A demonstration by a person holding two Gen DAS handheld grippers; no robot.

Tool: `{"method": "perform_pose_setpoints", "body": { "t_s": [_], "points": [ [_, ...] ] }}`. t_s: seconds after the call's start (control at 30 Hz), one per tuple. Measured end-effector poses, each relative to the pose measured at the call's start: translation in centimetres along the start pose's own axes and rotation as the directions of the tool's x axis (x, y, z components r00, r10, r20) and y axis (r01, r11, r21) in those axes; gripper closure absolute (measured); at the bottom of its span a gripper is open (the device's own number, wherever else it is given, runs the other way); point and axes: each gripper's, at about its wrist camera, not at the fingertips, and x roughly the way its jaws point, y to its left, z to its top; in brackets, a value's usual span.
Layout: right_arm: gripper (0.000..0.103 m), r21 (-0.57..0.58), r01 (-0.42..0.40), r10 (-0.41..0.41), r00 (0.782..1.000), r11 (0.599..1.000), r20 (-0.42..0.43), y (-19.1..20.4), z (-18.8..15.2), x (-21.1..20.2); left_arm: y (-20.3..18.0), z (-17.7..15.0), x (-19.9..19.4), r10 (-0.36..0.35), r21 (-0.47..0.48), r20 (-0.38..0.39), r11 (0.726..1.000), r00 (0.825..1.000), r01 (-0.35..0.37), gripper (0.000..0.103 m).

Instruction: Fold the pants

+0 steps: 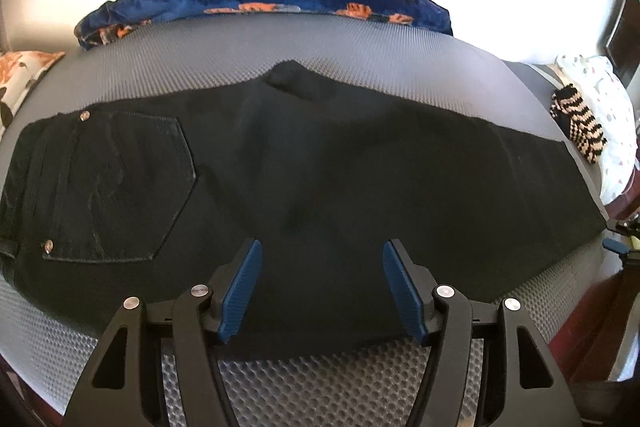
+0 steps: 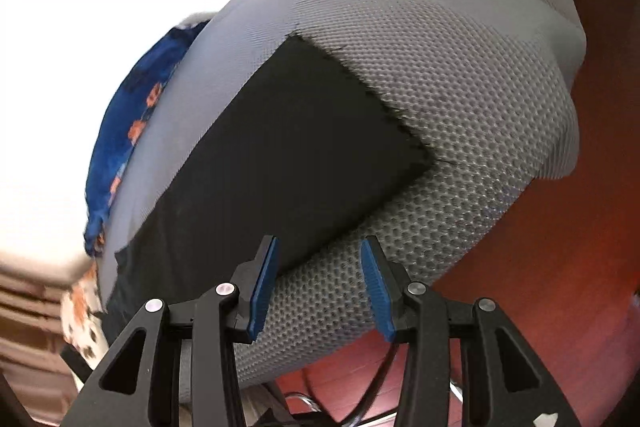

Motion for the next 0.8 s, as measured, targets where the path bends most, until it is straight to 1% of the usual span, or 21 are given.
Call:
{"method": "perform_pose_setpoints", "body": {
  "t_s": [0.2, 0.27, 0.37, 0.4, 0.47, 0.5, 0.53, 0.6, 0.63, 0.7, 0.8],
  "points": [
    [0.062, 0.039, -0.028, 0.027, 0.999, 0.999, 0.027, -1.3, 1.0, 1.0, 0.7, -0.2, 0.5, 0.018, -0.037, -0.022, 0.999, 1.0, -0.019, 0.039],
    [0.065, 0.05, -0.036, 0.034, 0.999, 0.998, 0.041, -1.5, 1.5, 1.6, 1.1, -0.3, 0.7, 0.022, -0.05, -0.03, 0.998, 0.999, -0.024, 0.039],
    [0.069, 0.077, -0.077, 0.07, 0.993, 0.994, 0.092, -2.0, 2.4, 2.0, 1.5, -0.4, 1.0, 0.023, -0.07, -0.035, 0.997, 0.999, -0.025, 0.039],
    [0.073, 0.087, -0.09, 0.08, 0.991, 0.992, 0.108, -2.2, 2.9, 2.2, 1.4, -0.5, 1.1, 0.032, -0.066, -0.03, 0.997, 0.999, -0.033, 0.039],
    [0.076, 0.108, -0.115, 0.101, 0.987, 0.988, 0.126, -2.4, 3.5, 2.6, 1.2, -0.5, 1.2, 0.044, -0.054, -0.028, 0.998, 0.999, -0.045, 0.039],
    [0.082, 0.109, -0.116, 0.102, 0.986, 0.987, 0.133, -2.5, 3.8, 2.8, 1.1, -0.5, 1.2, 0.051, -0.047, -0.027, 0.998, 0.998, -0.052, 0.038],
    [0.086, 0.109, -0.119, 0.106, 0.987, 0.987, 0.125, -2.3, 4.2, 3.2, 1.0, -0.5, 1.3, 0.056, -0.042, -0.025, 0.998, 0.998, -0.057, 0.038],
    [0.092, 0.107, -0.114, 0.102, 0.988, 0.988, 0.114, -2.1, 4.5, 3.5, 0.9, -0.6, 1.3, 0.061, -0.037, -0.025, 0.997, 0.998, -0.062, 0.037],
    [0.093, 0.1, -0.103, 0.092, 0.99, 0.99, 0.111, -1.7, 4.5, 3.5, 0.9, -0.5, 1.3, 0.058, -0.04, -0.026, 0.997, 0.998, -0.059, 0.037],
    [0.094, 0.067, -0.109, 0.101, 0.988, 0.992, 0.116, -0.6, 4.7, 3.1, 1.3, -0.3, 1.1, 0.033, -0.066, -0.027, 0.997, 0.999, -0.035, 0.037],
    [0.094, 0.019, -0.156, 0.153, 0.981, 0.987, 0.117, 2.5, 5.0, 2.1, 2.5, 0.0, 0.7, 0.001, -0.129, -0.02, 0.992, 1.0, -0.004, 0.037]
  ]
}}
